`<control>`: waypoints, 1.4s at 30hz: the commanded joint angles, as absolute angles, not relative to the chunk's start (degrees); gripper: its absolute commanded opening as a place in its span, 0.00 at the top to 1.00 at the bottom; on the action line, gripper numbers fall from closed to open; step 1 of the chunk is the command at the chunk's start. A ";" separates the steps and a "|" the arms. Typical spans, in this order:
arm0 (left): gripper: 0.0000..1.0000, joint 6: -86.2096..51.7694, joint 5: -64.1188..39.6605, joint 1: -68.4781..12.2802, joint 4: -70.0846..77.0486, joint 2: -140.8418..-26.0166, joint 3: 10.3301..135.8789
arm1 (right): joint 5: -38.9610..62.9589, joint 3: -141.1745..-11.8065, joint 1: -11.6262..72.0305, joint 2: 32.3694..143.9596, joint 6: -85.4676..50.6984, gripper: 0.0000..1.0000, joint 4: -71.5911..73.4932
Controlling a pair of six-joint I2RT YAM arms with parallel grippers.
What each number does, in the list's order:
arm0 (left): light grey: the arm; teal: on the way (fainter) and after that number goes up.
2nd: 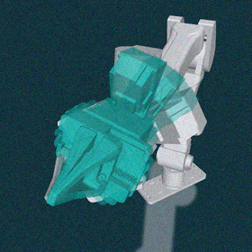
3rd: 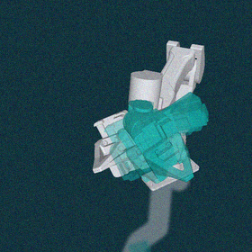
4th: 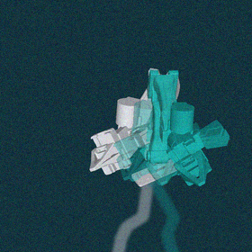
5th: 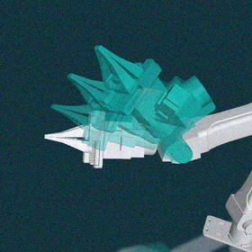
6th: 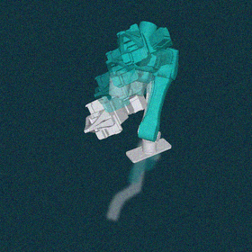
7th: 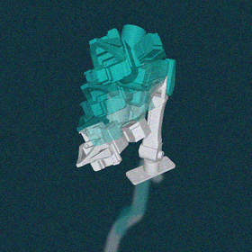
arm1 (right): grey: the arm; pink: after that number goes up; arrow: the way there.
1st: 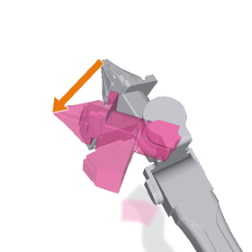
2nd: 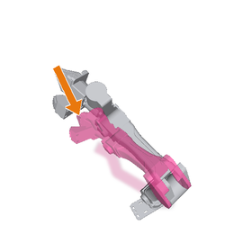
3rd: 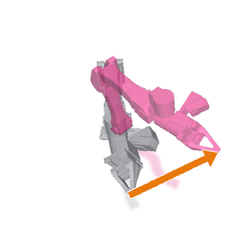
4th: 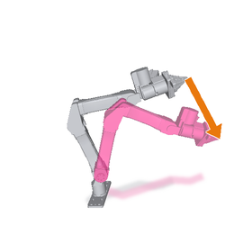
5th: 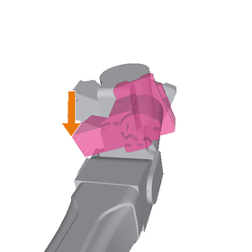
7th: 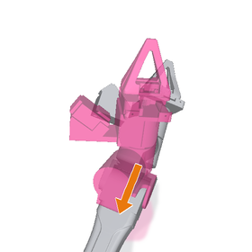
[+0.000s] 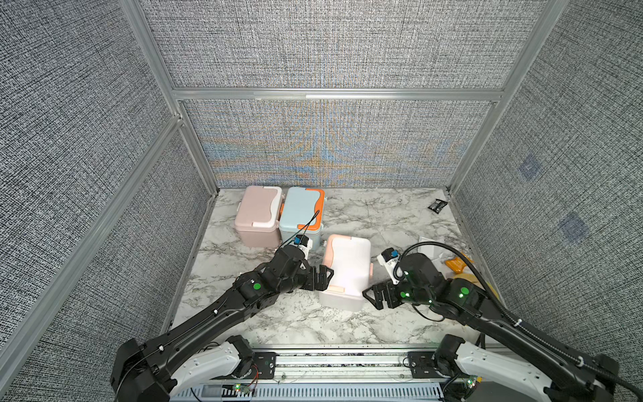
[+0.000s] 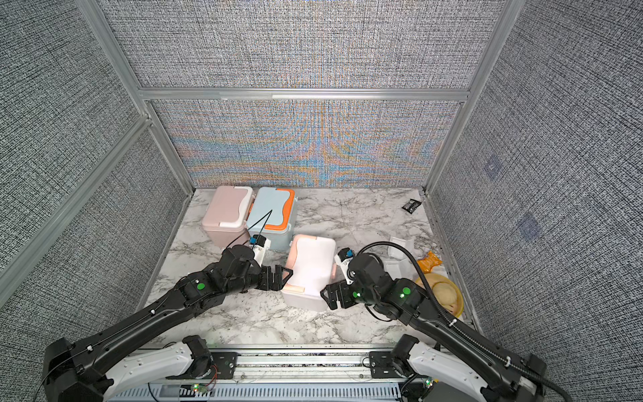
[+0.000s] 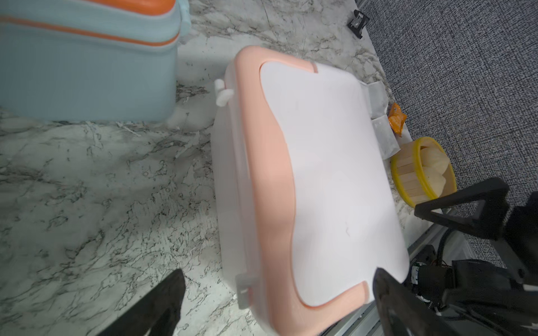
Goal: Open first aid kits and take out gauze
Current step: Move the first aid kit to the center of the board.
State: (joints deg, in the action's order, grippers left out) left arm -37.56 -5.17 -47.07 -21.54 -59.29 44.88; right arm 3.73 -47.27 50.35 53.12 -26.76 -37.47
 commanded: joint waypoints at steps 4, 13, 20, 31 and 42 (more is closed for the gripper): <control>0.01 -38.56 -12.21 -45.83 -12.66 -64.94 44.77 | -14.89 -52.52 59.71 64.93 -27.16 0.01 -41.83; 0.01 -40.56 -18.90 -45.88 -8.62 -78.12 52.66 | -17.46 -53.22 52.93 70.45 -31.80 0.01 -42.86; 0.00 -37.90 -20.04 -45.88 -8.62 -90.16 64.60 | -10.77 -49.71 41.28 67.07 -28.57 0.01 -38.73; 0.00 -32.49 -19.30 -45.26 -16.83 -112.59 92.52 | -2.28 -51.50 26.49 71.86 -23.41 0.01 -34.84; 0.00 -33.27 -20.50 -41.64 -21.36 -129.11 114.52 | 5.42 -61.39 14.43 84.77 -19.00 0.01 -33.38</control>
